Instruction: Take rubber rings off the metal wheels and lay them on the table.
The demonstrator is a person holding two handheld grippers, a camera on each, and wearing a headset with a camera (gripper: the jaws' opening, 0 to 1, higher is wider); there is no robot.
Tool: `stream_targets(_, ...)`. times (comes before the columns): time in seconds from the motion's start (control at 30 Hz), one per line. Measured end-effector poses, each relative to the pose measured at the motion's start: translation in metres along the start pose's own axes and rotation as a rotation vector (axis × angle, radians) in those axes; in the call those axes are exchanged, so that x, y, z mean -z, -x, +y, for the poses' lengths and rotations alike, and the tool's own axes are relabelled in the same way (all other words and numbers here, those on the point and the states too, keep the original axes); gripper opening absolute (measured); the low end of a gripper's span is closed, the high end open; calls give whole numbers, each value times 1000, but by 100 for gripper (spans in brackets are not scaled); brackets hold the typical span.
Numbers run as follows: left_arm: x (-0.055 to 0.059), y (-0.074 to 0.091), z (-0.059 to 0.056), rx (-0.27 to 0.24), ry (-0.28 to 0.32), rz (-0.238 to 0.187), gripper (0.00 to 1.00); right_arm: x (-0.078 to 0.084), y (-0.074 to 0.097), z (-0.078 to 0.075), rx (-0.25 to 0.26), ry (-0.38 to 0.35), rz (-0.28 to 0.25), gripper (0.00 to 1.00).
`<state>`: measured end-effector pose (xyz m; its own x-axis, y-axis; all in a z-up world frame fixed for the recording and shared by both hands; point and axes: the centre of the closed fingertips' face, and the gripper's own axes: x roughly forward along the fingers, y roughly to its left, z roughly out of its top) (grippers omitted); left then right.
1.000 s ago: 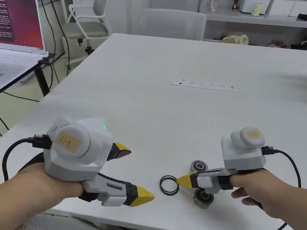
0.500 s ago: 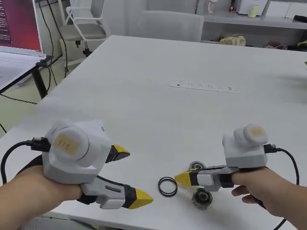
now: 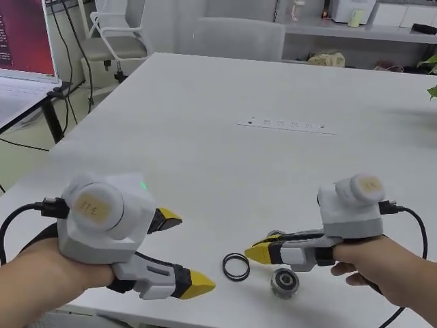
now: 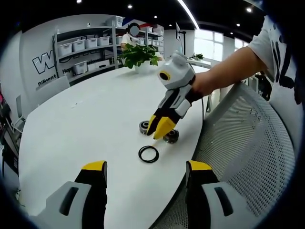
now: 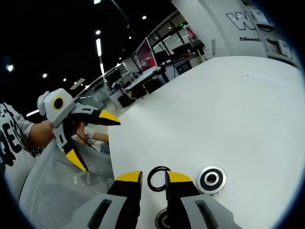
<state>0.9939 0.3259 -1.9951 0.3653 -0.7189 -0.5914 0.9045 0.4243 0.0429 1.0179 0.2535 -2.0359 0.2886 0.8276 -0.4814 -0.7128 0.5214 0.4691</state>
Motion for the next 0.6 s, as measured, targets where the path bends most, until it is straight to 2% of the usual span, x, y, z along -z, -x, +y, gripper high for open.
stream_targets(0.37,1,0,-1,1,-10,7,64,-4,15,4,13,46,-21,25)
stream_targets(0.6,1,0,-1,-1,-9,6,64,-1,26,1,34,76,-23,29)
